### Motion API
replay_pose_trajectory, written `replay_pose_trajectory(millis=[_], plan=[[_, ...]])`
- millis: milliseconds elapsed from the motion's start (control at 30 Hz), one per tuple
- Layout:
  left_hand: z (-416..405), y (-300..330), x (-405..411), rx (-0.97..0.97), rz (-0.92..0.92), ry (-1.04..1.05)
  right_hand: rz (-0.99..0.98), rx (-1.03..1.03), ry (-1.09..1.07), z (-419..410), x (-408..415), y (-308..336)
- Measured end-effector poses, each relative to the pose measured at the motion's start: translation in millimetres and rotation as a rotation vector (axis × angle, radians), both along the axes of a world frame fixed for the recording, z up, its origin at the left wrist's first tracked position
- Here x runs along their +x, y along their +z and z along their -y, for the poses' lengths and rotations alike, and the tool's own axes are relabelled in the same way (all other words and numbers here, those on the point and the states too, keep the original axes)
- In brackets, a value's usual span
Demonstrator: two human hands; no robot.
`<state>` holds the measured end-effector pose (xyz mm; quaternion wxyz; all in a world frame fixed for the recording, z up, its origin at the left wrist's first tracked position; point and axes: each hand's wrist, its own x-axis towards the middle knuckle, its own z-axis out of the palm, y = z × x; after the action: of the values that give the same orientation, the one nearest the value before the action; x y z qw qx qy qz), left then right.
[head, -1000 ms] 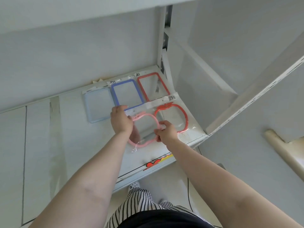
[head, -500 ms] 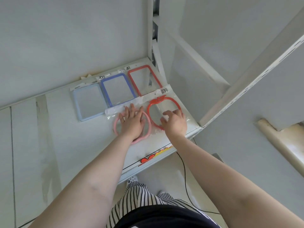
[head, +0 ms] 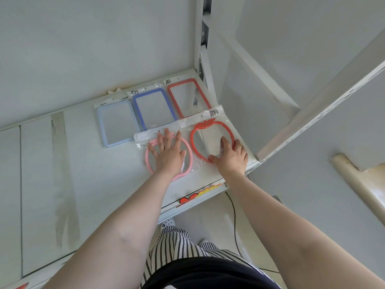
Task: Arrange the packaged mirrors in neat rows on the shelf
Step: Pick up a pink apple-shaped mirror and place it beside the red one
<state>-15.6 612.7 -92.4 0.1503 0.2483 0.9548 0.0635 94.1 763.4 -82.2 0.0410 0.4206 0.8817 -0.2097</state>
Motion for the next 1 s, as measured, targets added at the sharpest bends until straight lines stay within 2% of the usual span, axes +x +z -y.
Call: replay_pose_trajectory(millis=[267, 400, 467, 533, 600, 667, 767, 1000], plan=[[-2.7, -0.4, 2.3, 0.001, 0.009, 0.002, -0.019, -0.026, -0.009, -0.6, -2.2, -2.2], [-0.3, 5.6, 4.6, 0.072, -0.030, 0.035, -0.041, -0.001, -0.026, 4.4, -0.7, 3.8], [2.6, 10.1, 7.9, 0.109, -0.071, 0.120, -0.074, 0.011, -0.018, 9.1, -1.6, 5.9], [8.4, 14.5, 15.0, 0.166, -0.065, 0.335, -0.090, -0.001, -0.002, 14.4, -4.8, 6.7], [14.7, 17.8, 24.9, 0.238, 0.019, 0.607, -0.091, -0.028, 0.004, 20.1, -8.8, 6.8], [20.1, 17.4, 35.2, 0.280, 0.126, 0.789, -0.066, -0.037, 0.017, 26.9, -12.7, 6.2], [23.9, 11.6, 45.0, 0.303, 0.195, 0.851, -0.009, -0.039, 0.038, 35.9, -18.0, 4.9], [21.4, 5.8, 52.9, 0.330, 0.136, 0.835, 0.079, -0.038, 0.045, 42.4, -21.6, 2.4]])
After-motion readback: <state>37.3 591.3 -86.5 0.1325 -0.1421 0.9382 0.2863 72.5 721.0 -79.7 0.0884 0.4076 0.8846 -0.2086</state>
